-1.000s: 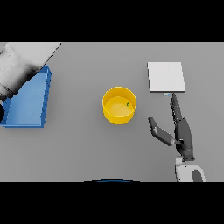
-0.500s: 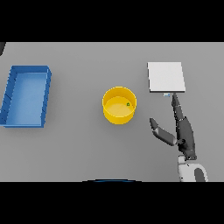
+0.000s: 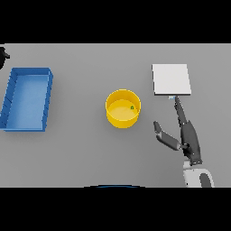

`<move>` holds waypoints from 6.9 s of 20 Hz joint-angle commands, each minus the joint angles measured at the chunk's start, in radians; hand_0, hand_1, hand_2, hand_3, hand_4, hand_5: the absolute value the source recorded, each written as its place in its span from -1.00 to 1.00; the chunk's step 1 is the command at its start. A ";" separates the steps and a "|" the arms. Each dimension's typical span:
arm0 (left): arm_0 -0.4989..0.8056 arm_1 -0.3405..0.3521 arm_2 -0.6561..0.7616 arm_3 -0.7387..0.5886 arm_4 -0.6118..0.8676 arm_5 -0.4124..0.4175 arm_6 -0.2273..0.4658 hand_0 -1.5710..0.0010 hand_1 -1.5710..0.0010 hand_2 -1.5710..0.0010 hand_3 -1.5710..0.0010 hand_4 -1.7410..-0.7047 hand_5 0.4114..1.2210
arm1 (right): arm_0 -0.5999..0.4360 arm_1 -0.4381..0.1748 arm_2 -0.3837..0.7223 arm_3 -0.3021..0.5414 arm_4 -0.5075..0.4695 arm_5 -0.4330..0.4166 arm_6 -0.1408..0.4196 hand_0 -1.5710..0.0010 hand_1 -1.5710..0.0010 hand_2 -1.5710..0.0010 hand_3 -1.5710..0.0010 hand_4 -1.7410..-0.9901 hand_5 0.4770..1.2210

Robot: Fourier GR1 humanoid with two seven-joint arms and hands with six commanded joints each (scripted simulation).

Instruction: Pick up the red beaker and tilt it to pour out 1 green nut into yellow bowl. Pick up the yellow bowl and place it on the metallic measuring scale.

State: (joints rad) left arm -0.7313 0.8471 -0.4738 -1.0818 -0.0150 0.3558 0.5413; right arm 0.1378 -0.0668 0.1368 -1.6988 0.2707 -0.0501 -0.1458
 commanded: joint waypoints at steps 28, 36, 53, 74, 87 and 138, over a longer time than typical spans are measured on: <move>0.199 0.092 -0.132 -0.188 0.249 -0.090 0.013 0.87 0.90 0.90 0.90 0.85 -0.35 | 0.025 0.002 0.019 -0.025 0.034 -0.011 0.036 1.00 1.00 1.00 1.00 0.46 -0.51; 0.195 0.081 -0.110 -0.182 0.263 -0.065 -0.024 0.98 0.98 0.98 0.98 0.85 -0.29 | -0.102 -0.095 0.085 -0.012 0.129 0.087 0.058 1.00 1.00 1.00 1.00 0.39 -0.38; 0.185 0.066 -0.125 -0.165 0.257 -0.078 -0.038 1.00 1.00 1.00 1.00 0.82 -0.24 | -0.577 -0.311 0.362 0.232 0.463 0.399 0.044 1.00 1.00 1.00 1.00 0.24 -0.46; 0.172 0.068 -0.122 -0.146 0.254 -0.091 -0.059 1.00 1.00 1.00 1.00 0.83 -0.22 | -0.760 -0.241 0.510 0.502 0.542 0.540 0.032 1.00 0.99 0.96 0.94 0.12 -0.25; 0.195 0.081 -0.122 -0.193 0.266 -0.073 -0.037 1.00 1.00 1.00 1.00 0.81 -0.22 | -0.769 -0.259 0.535 0.481 0.517 0.622 0.036 -0.82 -0.81 -0.72 -0.47 -0.87 0.91; 0.196 0.131 -0.121 -0.263 0.257 -0.060 0.048 1.00 1.00 1.00 1.00 0.80 -0.20 | -1.064 -0.404 0.260 1.128 0.524 0.353 -0.061 -0.94 -0.78 -1.00 -0.68 -0.96 1.00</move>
State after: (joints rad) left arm -0.5352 0.9780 -0.5951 -1.3449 0.2422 0.2955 0.5895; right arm -0.9263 -0.4711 0.3968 -0.5705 0.7944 0.3032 -0.2067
